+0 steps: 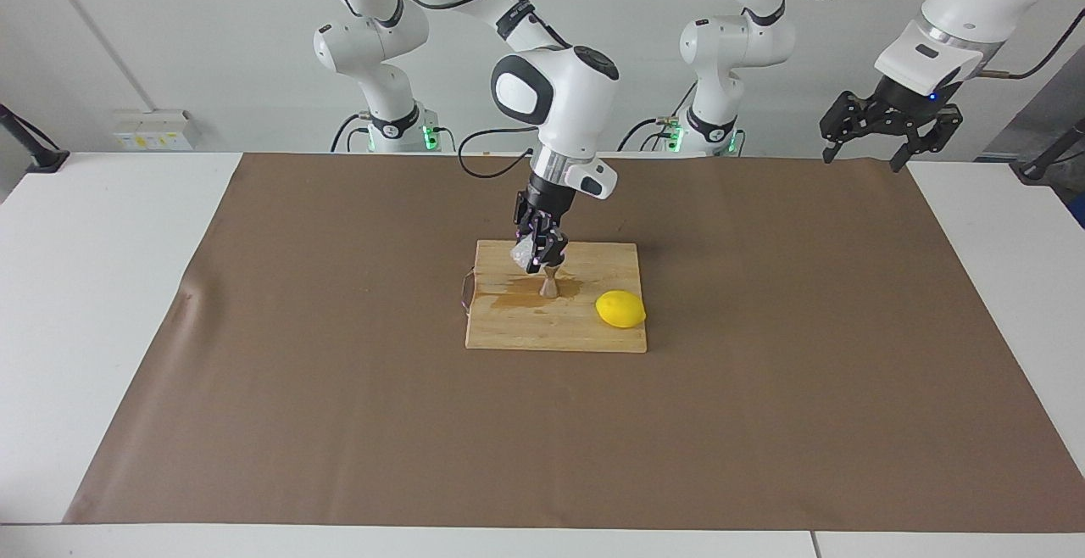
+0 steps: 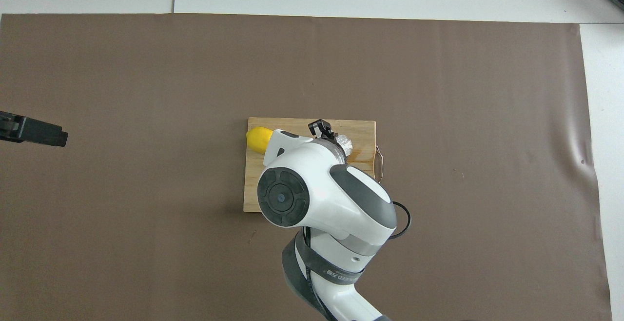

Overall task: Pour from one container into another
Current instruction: 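Hold the white cup tilted over the metal cup, then turn it upright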

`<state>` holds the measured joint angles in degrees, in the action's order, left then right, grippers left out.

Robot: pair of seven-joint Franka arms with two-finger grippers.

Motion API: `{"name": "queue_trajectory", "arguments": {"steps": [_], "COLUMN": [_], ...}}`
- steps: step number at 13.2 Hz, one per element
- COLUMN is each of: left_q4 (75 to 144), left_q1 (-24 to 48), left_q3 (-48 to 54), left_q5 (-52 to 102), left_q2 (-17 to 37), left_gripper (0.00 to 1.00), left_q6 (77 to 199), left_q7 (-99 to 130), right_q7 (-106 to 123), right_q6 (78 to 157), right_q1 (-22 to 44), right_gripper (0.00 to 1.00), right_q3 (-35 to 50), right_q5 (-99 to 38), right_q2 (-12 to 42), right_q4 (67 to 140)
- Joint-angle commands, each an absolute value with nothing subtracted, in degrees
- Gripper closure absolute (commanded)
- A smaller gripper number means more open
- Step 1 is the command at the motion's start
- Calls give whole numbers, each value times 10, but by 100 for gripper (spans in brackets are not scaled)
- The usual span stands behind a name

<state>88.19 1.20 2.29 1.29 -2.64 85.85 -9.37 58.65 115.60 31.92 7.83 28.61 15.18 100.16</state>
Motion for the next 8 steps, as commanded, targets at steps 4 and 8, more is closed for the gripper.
{"name": "queue_trajectory", "arguments": {"steps": [4,8], "left_q4": [876,876], "left_q1": [16,16], "left_q3": [20,20], "left_q5": [9,9], "left_q2": [-21,-21], "left_gripper": [0,0], "left_q6": [860,860], "left_q7": [-94,-94], "right_q7": [631,639], "right_q6": [1145,1148], "right_q1": [278,270], "right_gripper": [61,61], "right_q3": [90,90], "right_q5": [201,165], "right_q2": [134,130], "right_q4": [999,1000]}}
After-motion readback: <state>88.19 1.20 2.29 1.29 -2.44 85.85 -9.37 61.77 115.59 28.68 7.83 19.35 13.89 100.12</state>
